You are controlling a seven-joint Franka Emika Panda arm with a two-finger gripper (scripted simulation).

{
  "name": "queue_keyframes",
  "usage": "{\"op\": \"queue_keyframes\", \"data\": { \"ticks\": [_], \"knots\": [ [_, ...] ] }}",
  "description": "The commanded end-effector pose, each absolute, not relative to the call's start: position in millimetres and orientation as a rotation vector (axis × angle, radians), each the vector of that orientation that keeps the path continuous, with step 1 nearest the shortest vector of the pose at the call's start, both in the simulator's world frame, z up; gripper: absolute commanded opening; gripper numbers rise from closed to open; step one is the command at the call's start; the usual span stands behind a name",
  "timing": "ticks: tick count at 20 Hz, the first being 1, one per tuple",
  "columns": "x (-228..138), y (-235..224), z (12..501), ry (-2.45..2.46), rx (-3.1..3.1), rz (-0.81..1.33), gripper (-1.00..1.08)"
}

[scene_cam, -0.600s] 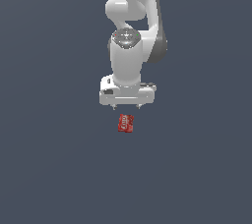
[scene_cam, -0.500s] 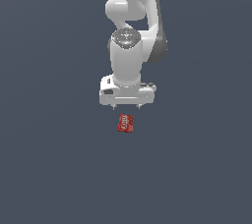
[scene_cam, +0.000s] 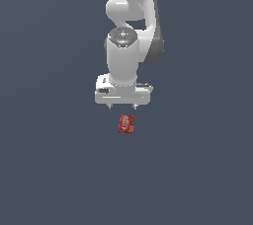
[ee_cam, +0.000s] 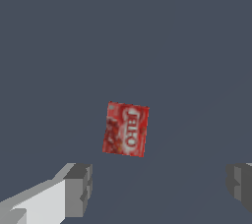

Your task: Pick up the object and move it to a goal position.

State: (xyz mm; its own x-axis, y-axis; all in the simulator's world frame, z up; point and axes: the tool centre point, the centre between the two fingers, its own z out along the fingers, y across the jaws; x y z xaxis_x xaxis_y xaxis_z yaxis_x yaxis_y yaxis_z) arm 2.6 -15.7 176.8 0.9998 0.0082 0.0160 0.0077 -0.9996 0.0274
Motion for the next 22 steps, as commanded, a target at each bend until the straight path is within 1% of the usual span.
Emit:
{"op": "queue_keyframes", "data": {
  "ticks": [1,8,17,22],
  "knots": [
    [3,-16,177,0.012,3.112,0.025,1.00],
    [3,-13,161,-0.015,3.118,0.021,1.00],
    [1,-4,96,-0.135,3.133,0.007,1.00],
    [-2,-1,71,-0.181,3.135,0.001,1.00]
  ]
}}
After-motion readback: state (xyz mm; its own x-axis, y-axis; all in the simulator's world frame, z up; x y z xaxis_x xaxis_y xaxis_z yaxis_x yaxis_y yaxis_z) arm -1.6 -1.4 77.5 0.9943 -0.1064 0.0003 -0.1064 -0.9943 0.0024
